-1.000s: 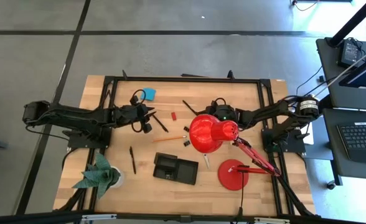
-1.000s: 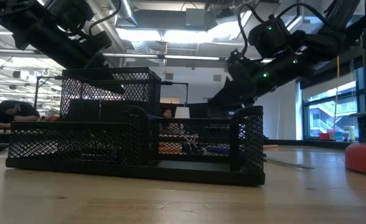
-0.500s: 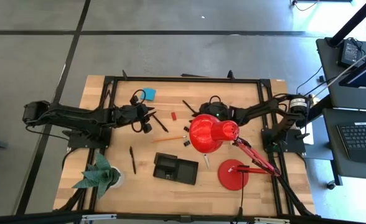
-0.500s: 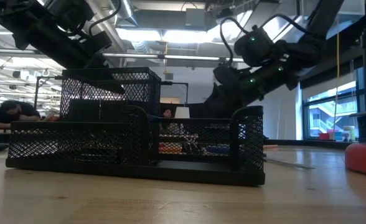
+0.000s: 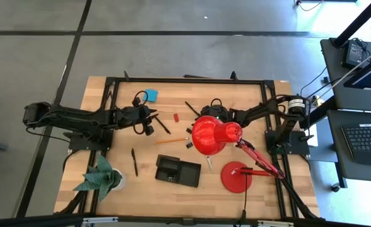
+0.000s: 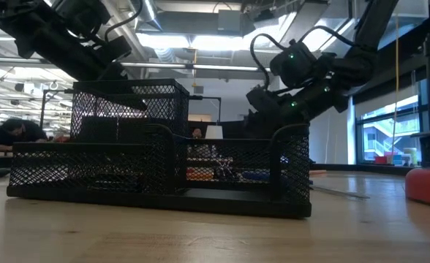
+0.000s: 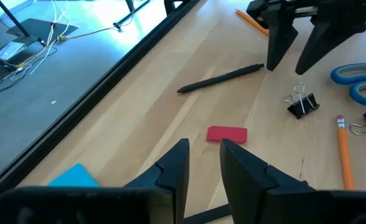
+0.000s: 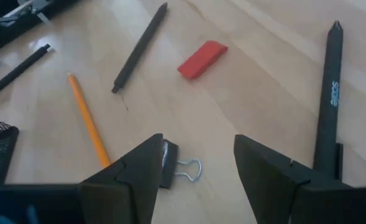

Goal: Pick and place office supplies into organizer
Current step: Put the top black clip binder into the desk organizer

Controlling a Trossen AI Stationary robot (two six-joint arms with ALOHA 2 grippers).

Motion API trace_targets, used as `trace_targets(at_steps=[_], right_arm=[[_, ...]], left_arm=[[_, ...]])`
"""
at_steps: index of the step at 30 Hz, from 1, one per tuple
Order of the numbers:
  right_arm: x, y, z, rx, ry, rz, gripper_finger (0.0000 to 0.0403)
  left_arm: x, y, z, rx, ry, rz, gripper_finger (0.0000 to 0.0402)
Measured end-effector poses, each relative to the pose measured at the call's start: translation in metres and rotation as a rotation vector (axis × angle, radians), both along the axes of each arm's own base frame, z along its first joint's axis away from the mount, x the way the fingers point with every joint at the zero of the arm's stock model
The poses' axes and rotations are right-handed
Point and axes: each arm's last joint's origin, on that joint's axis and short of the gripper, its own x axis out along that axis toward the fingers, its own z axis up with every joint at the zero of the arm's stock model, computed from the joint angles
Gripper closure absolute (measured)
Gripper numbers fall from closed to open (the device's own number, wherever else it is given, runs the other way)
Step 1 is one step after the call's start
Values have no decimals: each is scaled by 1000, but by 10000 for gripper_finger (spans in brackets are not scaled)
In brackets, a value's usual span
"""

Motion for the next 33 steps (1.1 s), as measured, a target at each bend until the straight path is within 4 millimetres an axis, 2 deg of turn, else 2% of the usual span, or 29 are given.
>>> trace_targets(at_steps=[11, 20, 26, 33], right_arm=[[1, 1, -3, 36, 0, 7, 202], [4, 10, -2, 34, -9, 35, 202], [11, 14, 4, 14, -31, 52, 202], [11, 13, 2, -12, -11, 36, 202]], left_arm=[[0, 0, 0, 0, -1, 0, 315], [0, 0, 0, 0, -1, 0, 319], [0, 0, 0, 0, -1, 0, 318], [0, 0, 0, 0, -1, 0, 320]])
